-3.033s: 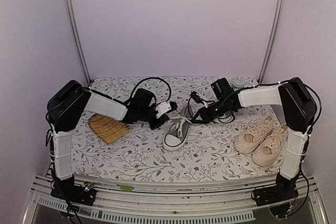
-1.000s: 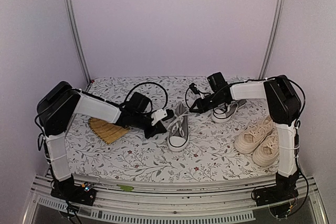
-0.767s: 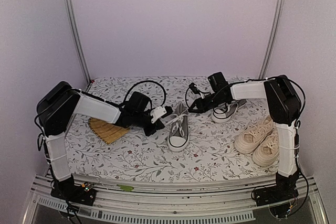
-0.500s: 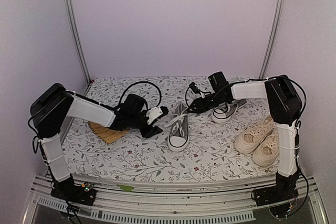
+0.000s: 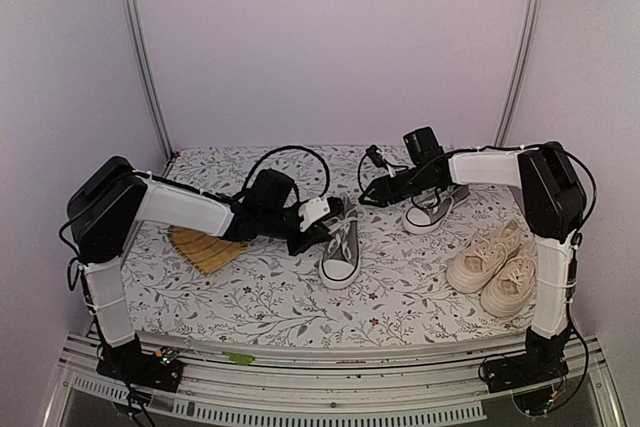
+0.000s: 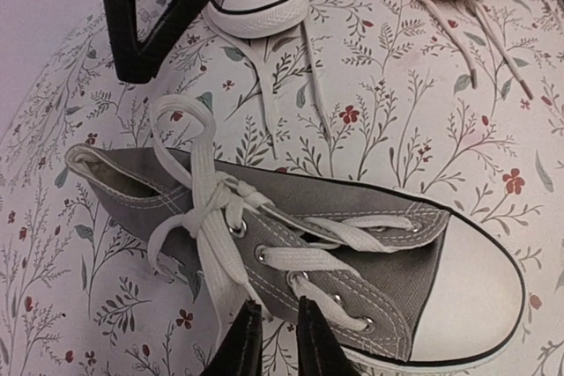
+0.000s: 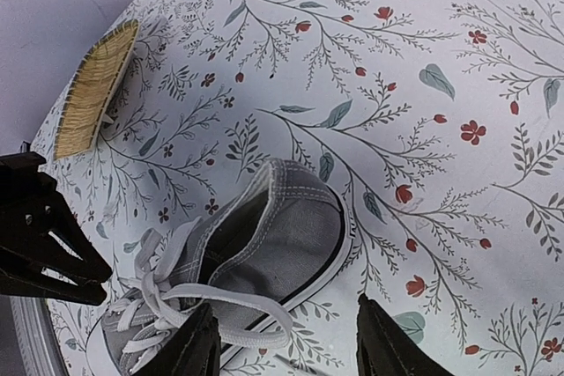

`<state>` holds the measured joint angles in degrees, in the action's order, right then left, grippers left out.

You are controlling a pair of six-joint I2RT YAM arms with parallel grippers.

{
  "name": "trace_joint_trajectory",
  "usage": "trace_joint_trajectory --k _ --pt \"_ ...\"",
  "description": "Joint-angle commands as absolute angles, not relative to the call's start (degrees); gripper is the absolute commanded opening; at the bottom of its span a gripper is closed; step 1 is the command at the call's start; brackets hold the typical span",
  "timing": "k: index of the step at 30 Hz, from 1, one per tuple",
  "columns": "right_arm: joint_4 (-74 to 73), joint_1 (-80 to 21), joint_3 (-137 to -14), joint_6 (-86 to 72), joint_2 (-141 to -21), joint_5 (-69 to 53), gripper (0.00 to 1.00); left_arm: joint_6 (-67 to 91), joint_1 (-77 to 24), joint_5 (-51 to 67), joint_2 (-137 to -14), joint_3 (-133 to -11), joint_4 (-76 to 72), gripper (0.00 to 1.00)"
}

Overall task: Tie the shoes
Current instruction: Tie the loops with the shoelace on the shoe, then pull the shoelace from a loop with the shoelace.

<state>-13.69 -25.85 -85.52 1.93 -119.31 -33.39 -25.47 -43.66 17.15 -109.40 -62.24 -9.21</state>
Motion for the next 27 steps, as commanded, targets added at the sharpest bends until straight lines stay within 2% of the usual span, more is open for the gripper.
trace_joint_trajectory --k 1,13,18,20,27 --pt "-13.61 -25.64 -84.02 1.49 -116.35 -32.83 0.54 -25.11 -43.76 18.37 -112.12 -64.96 -6.53 0.18" --pt "-13.1 -25.71 -83.5 1.84 -115.6 -33.8 0.54 -22.71 -42.94 13.56 -115.16 -65.95 -7.04 0.19" --pt "-12.96 -25.65 -83.57 1.93 -115.58 -33.97 0.54 -22.24 -42.95 13.96 -115.88 -67.11 -7.28 0.08" --pt "-13.05 -25.66 -83.65 1.93 -115.55 -33.93 0.54 -22.38 -43.04 14.76 -115.58 -67.15 -7.66 0.0" --pt "-13.53 -25.61 -83.58 2.11 -115.07 -34.11 0.54 -23.18 -43.06 15.04 -113.27 -63.23 -9.58 0.0"
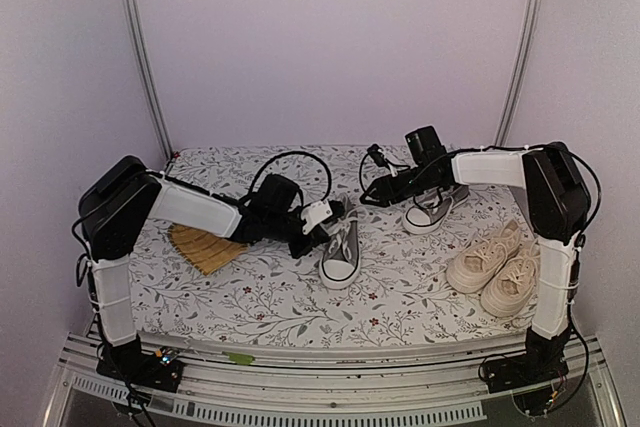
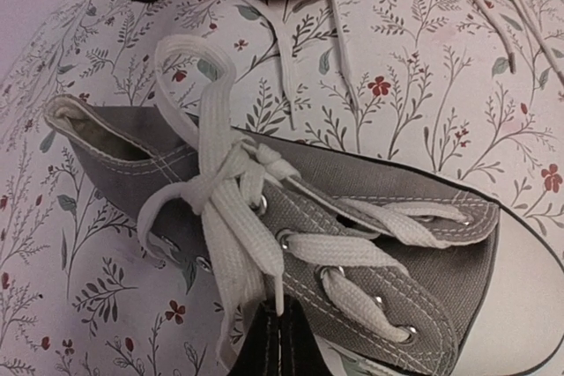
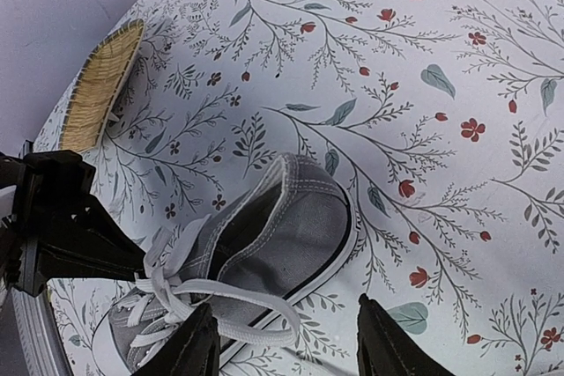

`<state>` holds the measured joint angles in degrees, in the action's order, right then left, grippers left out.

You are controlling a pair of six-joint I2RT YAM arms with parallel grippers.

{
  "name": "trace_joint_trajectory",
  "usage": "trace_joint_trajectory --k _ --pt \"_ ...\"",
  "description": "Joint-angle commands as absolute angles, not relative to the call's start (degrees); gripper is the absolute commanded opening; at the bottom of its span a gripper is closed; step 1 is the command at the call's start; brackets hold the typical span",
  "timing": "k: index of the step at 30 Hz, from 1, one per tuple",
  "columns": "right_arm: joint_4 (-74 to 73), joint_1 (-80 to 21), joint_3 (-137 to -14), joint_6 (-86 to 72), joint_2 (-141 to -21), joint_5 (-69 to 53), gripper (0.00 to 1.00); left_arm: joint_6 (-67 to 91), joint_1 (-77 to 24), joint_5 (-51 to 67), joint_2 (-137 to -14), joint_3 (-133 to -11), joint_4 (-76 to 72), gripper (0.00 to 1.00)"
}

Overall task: Tie the shoes
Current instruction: Pull the shoelace from a loop with the shoelace.

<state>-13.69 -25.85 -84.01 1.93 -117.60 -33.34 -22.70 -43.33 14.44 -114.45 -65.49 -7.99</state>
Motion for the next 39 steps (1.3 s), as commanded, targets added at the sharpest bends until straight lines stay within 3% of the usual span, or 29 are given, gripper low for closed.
trace_joint_trajectory --k 1,17,25,32,39 --pt "-13.61 -25.6 -83.58 2.03 -114.97 -34.17 0.54 -23.18 -43.07 14.95 -111.09 -62.49 -9.8 0.0" --pt "-10.43 -25.65 -81.83 -2.92 -115.04 -38.23 0.58 -21.73 -43.31 15.81 -107.26 -56.93 -7.07 0.0" --pt "-4.13 -27.19 -79.72 -12.79 -116.94 -39.19 0.79 -21.86 -43.77 17.19 -107.9 -57.33 -5.34 0.0" --pt "2.05 -27.48 -78.1 -20.19 -117.07 -41.11 0.79 -22.35 -44.34 17.56 -108.37 -57.14 -3.96 0.0" --pt "-0.19 -29.23 -81.06 -22.39 -119.34 -39.95 0.72 -22.57 -44.34 16.56 -108.63 -58.09 -4.02 0.0"
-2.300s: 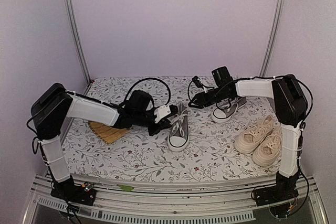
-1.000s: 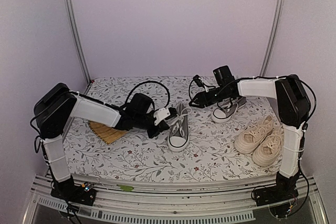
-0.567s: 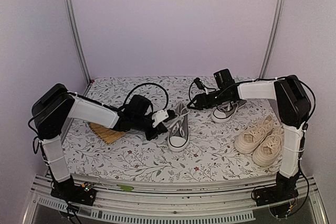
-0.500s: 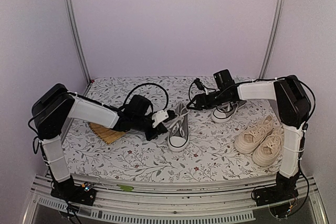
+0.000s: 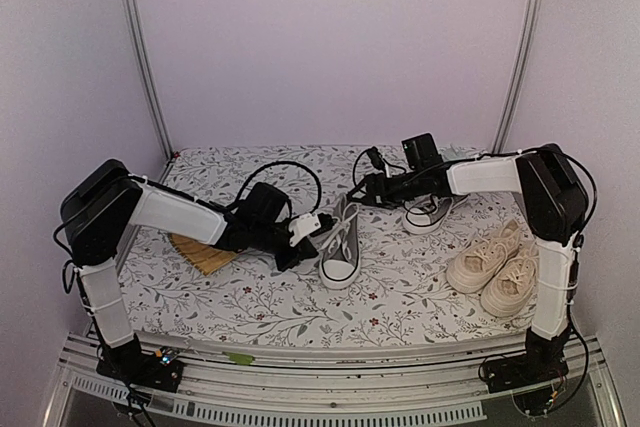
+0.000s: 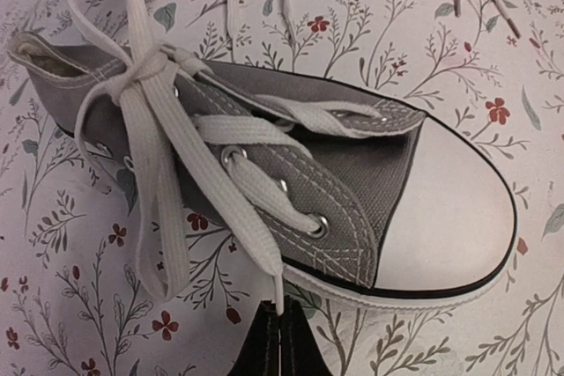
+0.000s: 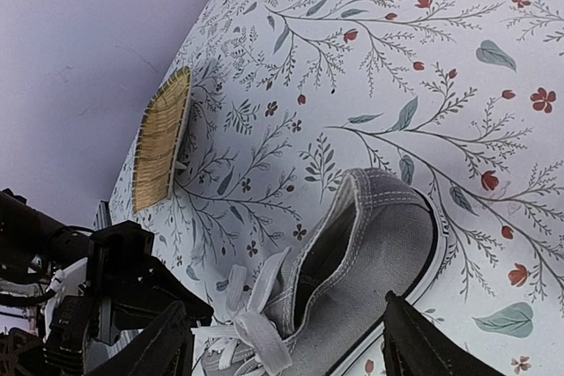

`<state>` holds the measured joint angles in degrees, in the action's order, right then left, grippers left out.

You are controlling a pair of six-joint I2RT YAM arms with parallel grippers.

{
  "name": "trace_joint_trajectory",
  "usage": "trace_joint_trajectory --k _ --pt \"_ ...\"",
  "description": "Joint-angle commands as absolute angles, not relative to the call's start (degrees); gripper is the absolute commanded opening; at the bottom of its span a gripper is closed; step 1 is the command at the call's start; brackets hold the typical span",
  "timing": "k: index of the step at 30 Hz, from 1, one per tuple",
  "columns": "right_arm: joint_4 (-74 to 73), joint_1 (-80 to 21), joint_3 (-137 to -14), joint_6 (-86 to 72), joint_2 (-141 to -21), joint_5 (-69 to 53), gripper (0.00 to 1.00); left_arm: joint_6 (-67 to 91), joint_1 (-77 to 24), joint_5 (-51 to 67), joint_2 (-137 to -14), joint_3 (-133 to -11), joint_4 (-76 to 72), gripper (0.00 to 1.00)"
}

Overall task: Tie the shoes
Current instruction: Pull the shoelace from a loop with the shoelace, then pull the loops with the shoelace from the shoe.

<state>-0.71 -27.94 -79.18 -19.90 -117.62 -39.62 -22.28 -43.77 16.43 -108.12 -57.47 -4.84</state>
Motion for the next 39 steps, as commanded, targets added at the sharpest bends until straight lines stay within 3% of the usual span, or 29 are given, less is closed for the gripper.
trace_joint_trajectory --k 1,6,13,16,20,23,26,30,33,39 --pt "-0.7 -29.38 -81.32 -22.41 -119.43 -39.72 0.69 -22.73 -44.32 16.69 -108.63 -58.03 -3.93 0.0" --pt "-1.86 -29.37 -81.44 -22.43 -119.84 -39.63 0.57 -23.12 -44.4 16.53 -108.85 -57.79 -3.69 0.0" --pt "-4.39 -29.34 -81.58 -21.27 -118.58 -38.26 0.13 -23.22 -44.47 16.8 -108.98 -58.01 -3.54 0.0" --pt "-5.73 -29.37 -81.16 -20.15 -117.76 -37.7 0.02 -23.67 -44.55 17.56 -108.9 -58.01 -2.94 0.0" --pt "-6.2 -29.36 -80.99 -18.93 -118.01 -38.2 0.01 -25.59 -44.51 19.27 -107.98 -58.29 -1.94 0.0" --pt "-6.32 -29.31 -81.02 -18.24 -118.04 -38.55 0.01 -28.13 -44.42 21.33 -106.26 -58.91 0.52 0.21" --pt "-6.61 -29.36 -81.03 -17.57 -118.03 -38.8 0.01 -32.15 -43.61 22.55 -103.88 -59.32 4.97 0.35" --pt "-6.51 -29.35 -80.78 -17.23 -117.95 -39.45 0.01 -34.73 -39.69 19.49 -102.44 -59.44 5.31 0.38" --pt "-6.42 -29.36 -80.61 -17.14 -117.82 -39.45 0.01 -33.32 -38.31 10.77 -105.6 -60.18 -1.5 0.46" --pt "-5.96 -29.36 -80.44 -17.47 -117.99 -39.98 0.01 -35.54 -40.23 11.13 -115.25 -67.52 2.2 0.61"
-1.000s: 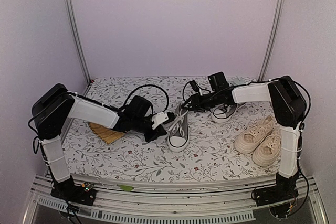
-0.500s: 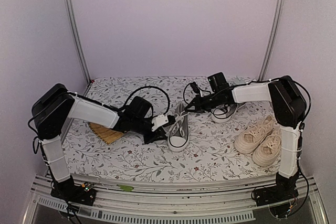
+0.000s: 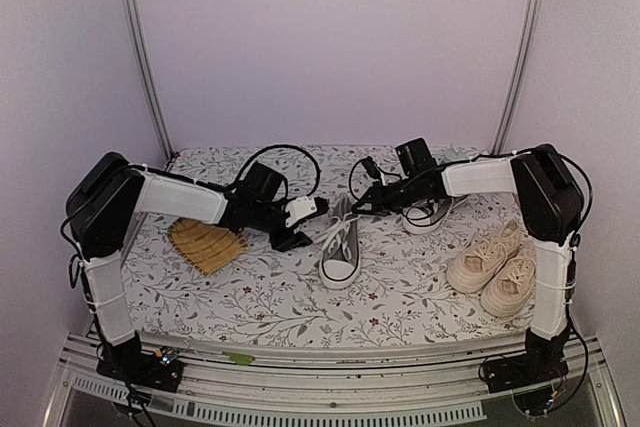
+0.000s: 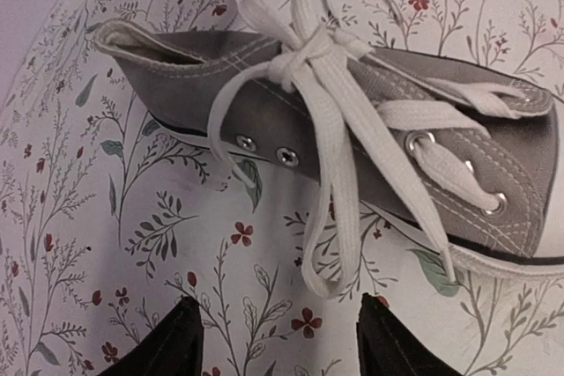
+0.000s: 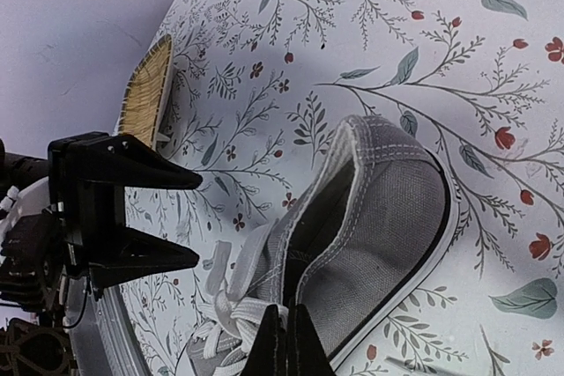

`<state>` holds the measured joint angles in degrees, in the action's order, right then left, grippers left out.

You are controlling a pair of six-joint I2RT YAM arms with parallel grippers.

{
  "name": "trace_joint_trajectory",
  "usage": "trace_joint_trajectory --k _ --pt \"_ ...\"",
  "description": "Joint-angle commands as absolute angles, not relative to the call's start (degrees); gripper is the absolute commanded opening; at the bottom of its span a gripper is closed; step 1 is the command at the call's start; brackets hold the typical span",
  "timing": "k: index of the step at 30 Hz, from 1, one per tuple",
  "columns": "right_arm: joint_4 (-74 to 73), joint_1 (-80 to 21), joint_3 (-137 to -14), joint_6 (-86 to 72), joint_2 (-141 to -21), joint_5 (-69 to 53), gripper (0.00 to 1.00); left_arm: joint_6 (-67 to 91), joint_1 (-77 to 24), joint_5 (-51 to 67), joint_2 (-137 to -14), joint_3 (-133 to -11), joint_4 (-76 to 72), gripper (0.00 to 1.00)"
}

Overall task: Tie the shoes
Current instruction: Pull the loops with the shoelace from the shoe.

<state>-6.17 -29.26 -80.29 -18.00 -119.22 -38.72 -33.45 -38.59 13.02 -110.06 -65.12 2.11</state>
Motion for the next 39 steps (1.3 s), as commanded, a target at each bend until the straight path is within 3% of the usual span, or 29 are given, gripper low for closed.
trace_joint_trajectory --k 1,7,9,13,29,39 --pt "-5.79 -29.36 -80.27 -17.55 -117.91 -40.18 0.01 -35.61 -40.32 10.64 -115.94 -67.62 0.83 0.61" --pt "-5.81 -29.38 -79.59 -17.6 -117.53 -40.17 0.01 -35.13 -40.45 12.89 -117.51 -68.82 -0.91 0.57" --pt "-5.85 -29.4 -79.26 -17.58 -117.32 -40.3 0.01 -34.7 -40.52 12.63 -117.67 -68.6 -2.04 0.42" --pt "-5.58 -29.44 -77.99 -17.67 -116.54 -40.64 0.01 -33.51 -40.58 11.85 -117.54 -68.51 -4.21 0.0" --pt "-6.69 -29.53 -69.71 -14.75 -114.01 -39.42 0.01 -25.67 -38.72 3.9 -119.81 -69.29 -4.96 0.0" --pt "-6.83 -29.54 -69.7 -13.13 -116.57 -37.98 0.01 -25.03 -37.97 5.45 -119.48 -68.22 -4.3 0.0"
